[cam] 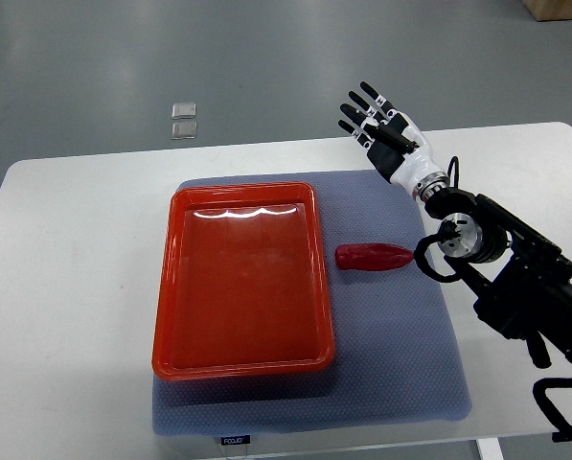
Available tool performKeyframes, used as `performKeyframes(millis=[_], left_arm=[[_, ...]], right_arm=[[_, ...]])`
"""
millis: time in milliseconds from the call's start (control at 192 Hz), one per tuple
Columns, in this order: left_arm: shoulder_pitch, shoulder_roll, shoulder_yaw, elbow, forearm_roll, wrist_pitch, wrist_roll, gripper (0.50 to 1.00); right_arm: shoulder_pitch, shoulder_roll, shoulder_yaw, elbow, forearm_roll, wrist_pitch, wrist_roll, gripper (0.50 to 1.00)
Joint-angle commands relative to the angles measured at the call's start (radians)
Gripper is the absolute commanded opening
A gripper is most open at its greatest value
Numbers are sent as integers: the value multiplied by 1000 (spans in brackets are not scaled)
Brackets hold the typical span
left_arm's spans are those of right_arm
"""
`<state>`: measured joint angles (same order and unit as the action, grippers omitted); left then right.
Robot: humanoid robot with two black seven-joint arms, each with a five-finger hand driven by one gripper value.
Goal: Place red pepper on red tray
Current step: 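Move the right hand down over the red pepper beside the tray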
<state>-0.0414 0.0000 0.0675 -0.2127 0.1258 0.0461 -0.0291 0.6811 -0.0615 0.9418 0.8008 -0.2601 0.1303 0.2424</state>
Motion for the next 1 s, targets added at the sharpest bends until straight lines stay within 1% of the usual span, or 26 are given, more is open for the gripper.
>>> performKeyframes(millis=[0, 130, 213, 276, 343, 458, 525, 562, 572, 609, 661, 760, 827, 994], left_arm=[[0, 0, 0, 0, 0, 0, 0, 1000], [0, 0, 0, 0, 0, 0, 0, 1000], [0, 0, 0, 0, 0, 0, 0, 1000], [0, 0, 0, 0, 0, 0, 0, 1000], [0, 0, 0, -2, 0, -2, 0, 1000], [0, 0, 0, -4, 0, -2, 0, 1000], [0, 0, 2, -5, 0, -2, 0, 1000], [0, 0, 2, -7, 2, -2, 0, 1000], [0, 0, 2, -7, 2, -2, 0, 1000], [0, 0, 2, -7, 2, -2, 0, 1000], [0, 0, 2, -7, 2, -2, 0, 1000], [-2, 0, 2, -5, 2, -2, 0, 1000], [0, 0, 2, -5, 2, -2, 0, 1000], [0, 0, 2, -5, 2, -2, 0, 1000]], right_arm=[[2, 0, 0, 0, -1, 0, 0, 913], [5, -1, -2, 1, -10, 3, 0, 913], [35, -6, -14, 3, -16, 6, -5, 913], [60, -41, -60, 8, -41, 23, -5, 913], [114, -103, -147, 11, -97, 45, -9, 913], [229, -201, -365, 14, -271, 97, -61, 913], [316, -267, -511, 21, -410, 164, -103, 913], [365, -303, -593, 47, -493, 207, -130, 913], [365, -304, -594, 47, -493, 207, -130, 913], [417, -336, -678, 83, -570, 244, -163, 913], [483, -369, -784, 129, -639, 273, -198, 913], [583, -396, -937, 205, -679, 272, -227, 913], [624, -399, -988, 232, -679, 270, -244, 913], [635, -393, -1009, 279, -676, 265, -276, 913]])
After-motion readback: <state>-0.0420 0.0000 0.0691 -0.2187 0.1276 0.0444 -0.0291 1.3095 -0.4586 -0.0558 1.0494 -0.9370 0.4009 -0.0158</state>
